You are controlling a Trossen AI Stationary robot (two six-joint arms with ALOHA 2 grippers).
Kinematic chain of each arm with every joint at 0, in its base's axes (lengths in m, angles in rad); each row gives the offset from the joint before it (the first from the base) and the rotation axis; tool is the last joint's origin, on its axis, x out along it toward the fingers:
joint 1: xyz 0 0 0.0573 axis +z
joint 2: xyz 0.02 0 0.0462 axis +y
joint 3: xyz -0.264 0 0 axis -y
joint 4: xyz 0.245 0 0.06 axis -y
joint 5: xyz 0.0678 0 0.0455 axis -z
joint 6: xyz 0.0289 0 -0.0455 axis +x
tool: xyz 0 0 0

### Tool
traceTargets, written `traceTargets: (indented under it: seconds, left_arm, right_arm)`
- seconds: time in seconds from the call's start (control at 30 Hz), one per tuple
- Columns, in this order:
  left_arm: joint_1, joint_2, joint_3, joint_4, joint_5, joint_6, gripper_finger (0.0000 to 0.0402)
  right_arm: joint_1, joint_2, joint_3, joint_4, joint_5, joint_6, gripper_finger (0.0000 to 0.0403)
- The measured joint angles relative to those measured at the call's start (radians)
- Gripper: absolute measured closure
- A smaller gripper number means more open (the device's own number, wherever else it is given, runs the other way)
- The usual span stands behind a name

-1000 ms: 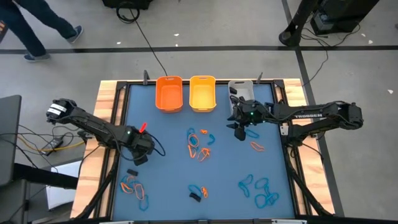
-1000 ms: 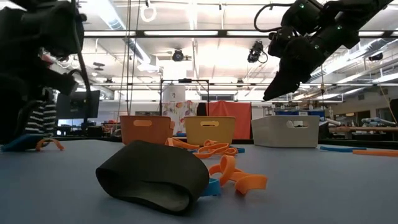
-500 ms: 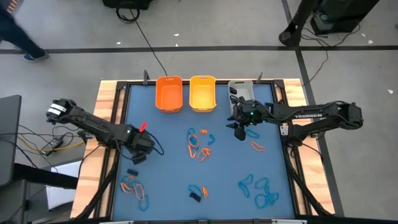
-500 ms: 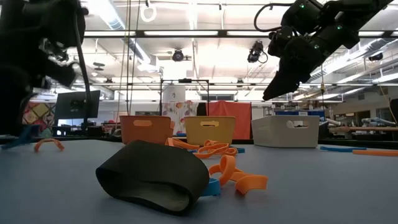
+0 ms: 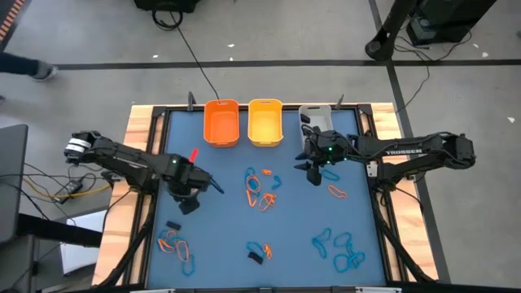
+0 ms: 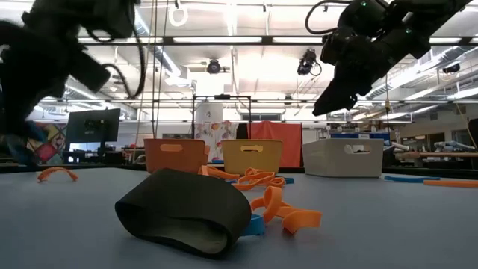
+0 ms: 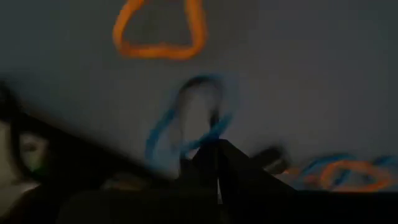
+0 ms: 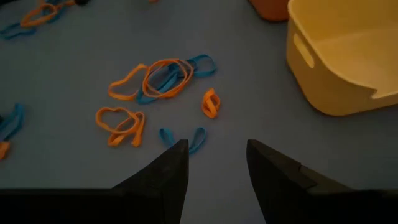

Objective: Sort rubber bands into baskets
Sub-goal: Put the black rubber band into the gray bin

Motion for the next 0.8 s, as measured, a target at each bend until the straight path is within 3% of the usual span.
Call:
traceTargets:
  seconds: [0.27,0.47,0.63,0.8]
  left_arm:
    - [0.075,0.087,0.000,0.053,0.138,0.146,0.0400]
    - [0.105,0.145,-0.008,0.040,0.408,0.233,0.0401]
    - [0.123,0.153,0.032,-0.006,0.311,0.283,0.0400]
    - [0.127,0.122,0.097,0.169,0.079,0.330,0.0399]
  right_arm:
    - [0.004,0.000,0.000,0.007,-0.003,-0.002,0.0229]
    - [0.005,0.000,0.000,0.006,-0.004,0.005,0.0229]
    - [0.009,0.000,0.000,0.006,-0.005,0.005,0.0229]
    - [0.028,0.014,0.000,0.029,-0.003,0.030,0.0229]
